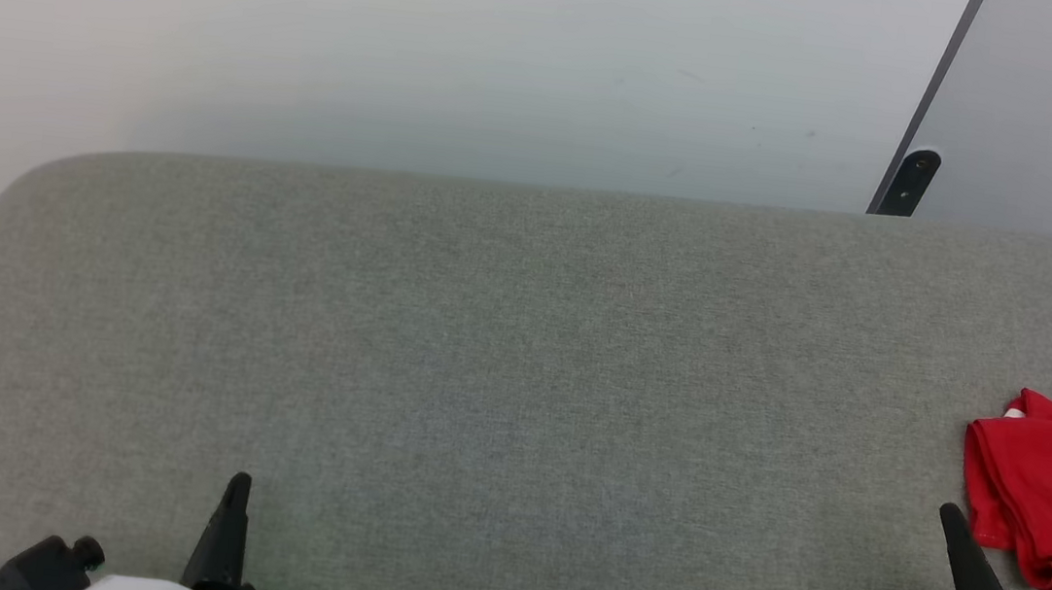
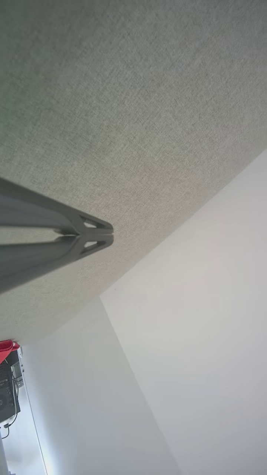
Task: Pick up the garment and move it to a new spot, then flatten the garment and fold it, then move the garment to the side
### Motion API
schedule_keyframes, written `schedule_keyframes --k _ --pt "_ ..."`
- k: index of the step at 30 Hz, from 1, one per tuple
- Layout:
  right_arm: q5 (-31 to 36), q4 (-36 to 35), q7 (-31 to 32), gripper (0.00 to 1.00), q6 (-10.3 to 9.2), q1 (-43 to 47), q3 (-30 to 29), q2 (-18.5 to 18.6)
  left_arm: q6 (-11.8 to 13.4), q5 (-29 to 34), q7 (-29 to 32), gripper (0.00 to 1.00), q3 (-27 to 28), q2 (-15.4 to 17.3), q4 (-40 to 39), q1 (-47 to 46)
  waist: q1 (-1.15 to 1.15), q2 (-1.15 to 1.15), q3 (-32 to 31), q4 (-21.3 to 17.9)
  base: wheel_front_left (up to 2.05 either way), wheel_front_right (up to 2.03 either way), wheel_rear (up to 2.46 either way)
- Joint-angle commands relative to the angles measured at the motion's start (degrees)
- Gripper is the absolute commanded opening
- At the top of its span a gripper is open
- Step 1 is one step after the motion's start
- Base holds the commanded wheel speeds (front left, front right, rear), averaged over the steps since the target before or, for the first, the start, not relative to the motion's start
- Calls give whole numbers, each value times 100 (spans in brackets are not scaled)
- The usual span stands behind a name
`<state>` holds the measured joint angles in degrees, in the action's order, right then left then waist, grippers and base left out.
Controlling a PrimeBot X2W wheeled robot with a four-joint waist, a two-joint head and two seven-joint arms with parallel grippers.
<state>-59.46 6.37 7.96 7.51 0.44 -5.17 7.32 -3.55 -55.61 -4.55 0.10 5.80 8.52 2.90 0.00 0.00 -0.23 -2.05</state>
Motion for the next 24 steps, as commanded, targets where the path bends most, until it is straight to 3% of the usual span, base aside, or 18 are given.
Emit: schedule_keyframes --k 1,24 --pt "-149 -21 -42 0 -1 -156 -32 7 -37 -182 34 0 44 8 -24 -137 0 0 1 4 0 0 0" --pt "-1349 278 -85 0 -1 -364 -81 -166 -177 -1546 405 0 231 -75 192 -446 0 0 13 65 0 0 0"
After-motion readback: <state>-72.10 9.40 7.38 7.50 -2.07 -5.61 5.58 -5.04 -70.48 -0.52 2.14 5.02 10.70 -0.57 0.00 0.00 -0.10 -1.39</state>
